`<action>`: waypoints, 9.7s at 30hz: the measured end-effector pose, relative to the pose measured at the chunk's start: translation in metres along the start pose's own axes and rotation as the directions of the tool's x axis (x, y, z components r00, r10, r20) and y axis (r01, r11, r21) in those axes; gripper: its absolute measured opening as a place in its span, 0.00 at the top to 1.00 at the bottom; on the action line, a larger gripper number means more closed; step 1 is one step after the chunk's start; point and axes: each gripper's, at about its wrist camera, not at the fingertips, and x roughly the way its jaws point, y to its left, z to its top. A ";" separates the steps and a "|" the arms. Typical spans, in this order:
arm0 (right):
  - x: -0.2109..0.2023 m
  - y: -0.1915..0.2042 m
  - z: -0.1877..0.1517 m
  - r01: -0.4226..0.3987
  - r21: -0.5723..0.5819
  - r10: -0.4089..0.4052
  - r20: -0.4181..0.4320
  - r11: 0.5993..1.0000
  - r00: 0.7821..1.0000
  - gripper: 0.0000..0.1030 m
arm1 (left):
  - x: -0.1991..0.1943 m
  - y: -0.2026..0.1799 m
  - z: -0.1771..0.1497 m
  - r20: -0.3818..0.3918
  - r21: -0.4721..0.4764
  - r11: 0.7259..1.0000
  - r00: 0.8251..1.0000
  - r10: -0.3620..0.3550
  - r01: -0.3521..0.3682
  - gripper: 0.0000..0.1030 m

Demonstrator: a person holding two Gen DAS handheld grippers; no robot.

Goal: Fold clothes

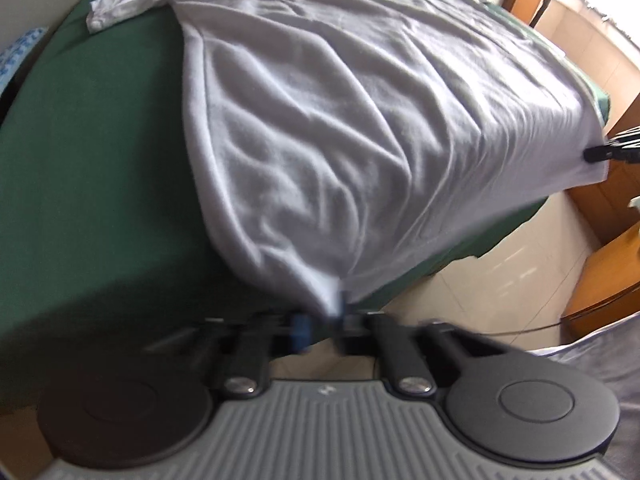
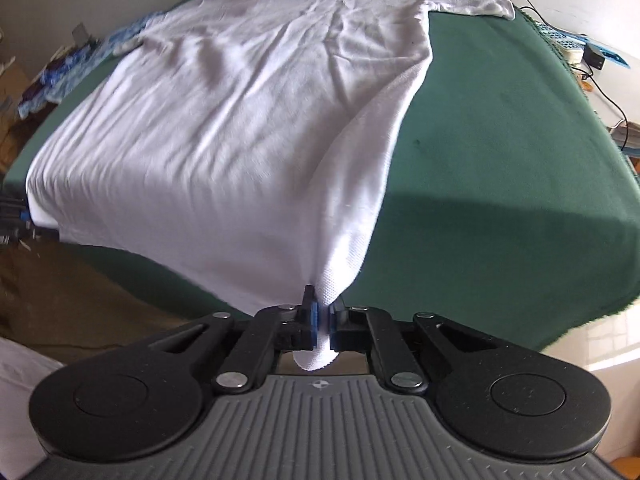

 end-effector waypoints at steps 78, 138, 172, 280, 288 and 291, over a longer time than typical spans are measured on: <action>0.130 -0.024 0.298 0.120 0.058 -0.126 0.124 0.991 0.984 0.93 | 0.093 0.119 0.296 0.205 -0.106 0.914 0.891 0.406 -0.392 0.75; 0.076 -0.239 0.202 -0.330 0.720 0.017 0.404 0.611 0.915 1.00 | 0.289 -0.229 0.609 -0.121 0.653 0.667 0.918 -0.377 0.360 0.90; 0.014 -0.104 0.267 -0.056 0.381 -0.147 0.485 0.923 0.862 1.00 | 0.130 -0.103 0.558 0.315 0.563 0.812 0.868 -0.384 0.155 0.98; -0.025 -0.036 0.006 0.074 0.157 -0.070 -0.031 0.985 0.997 0.61 | 0.173 0.073 0.437 0.182 0.037 0.996 0.980 -0.082 0.076 1.00; -0.003 -0.048 0.012 -0.009 -0.044 0.009 -0.016 0.999 1.000 0.58 | 0.171 0.058 0.437 0.192 0.020 1.000 0.981 0.011 -0.016 1.00; -0.001 -0.053 0.012 -0.054 -0.091 0.056 0.016 0.994 0.998 0.61 | 0.171 0.053 0.437 0.193 0.008 0.999 0.980 0.044 -0.047 1.00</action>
